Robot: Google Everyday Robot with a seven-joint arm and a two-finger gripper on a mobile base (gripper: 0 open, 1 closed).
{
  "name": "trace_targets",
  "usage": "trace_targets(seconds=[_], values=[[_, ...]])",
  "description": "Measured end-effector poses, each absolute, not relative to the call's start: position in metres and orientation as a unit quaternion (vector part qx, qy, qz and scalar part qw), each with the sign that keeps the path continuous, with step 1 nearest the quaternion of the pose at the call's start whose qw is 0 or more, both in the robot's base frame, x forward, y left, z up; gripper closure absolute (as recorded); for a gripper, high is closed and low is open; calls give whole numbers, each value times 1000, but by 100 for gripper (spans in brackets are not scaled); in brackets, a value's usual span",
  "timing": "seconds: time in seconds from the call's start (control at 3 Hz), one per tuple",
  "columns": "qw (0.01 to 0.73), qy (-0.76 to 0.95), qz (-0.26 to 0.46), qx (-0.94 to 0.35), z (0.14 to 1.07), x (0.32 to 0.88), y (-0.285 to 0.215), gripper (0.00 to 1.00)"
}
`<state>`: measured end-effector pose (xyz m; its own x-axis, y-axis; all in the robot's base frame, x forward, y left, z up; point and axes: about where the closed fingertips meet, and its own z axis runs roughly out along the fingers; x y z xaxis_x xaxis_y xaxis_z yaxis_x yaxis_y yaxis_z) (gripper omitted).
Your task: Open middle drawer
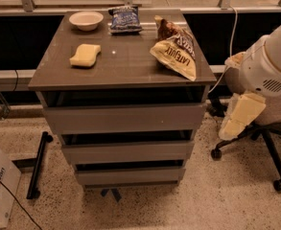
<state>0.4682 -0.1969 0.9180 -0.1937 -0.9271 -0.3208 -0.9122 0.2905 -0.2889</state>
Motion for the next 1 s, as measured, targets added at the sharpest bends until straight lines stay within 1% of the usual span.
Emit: trace_targets(seconds=[0.33, 0.67, 1.0], values=[[222, 772, -18, -595, 919, 469, -197, 0], [239, 774, 9, -587, 899, 472, -178, 0], [254, 769, 29, -586, 861, 481, -147, 0]])
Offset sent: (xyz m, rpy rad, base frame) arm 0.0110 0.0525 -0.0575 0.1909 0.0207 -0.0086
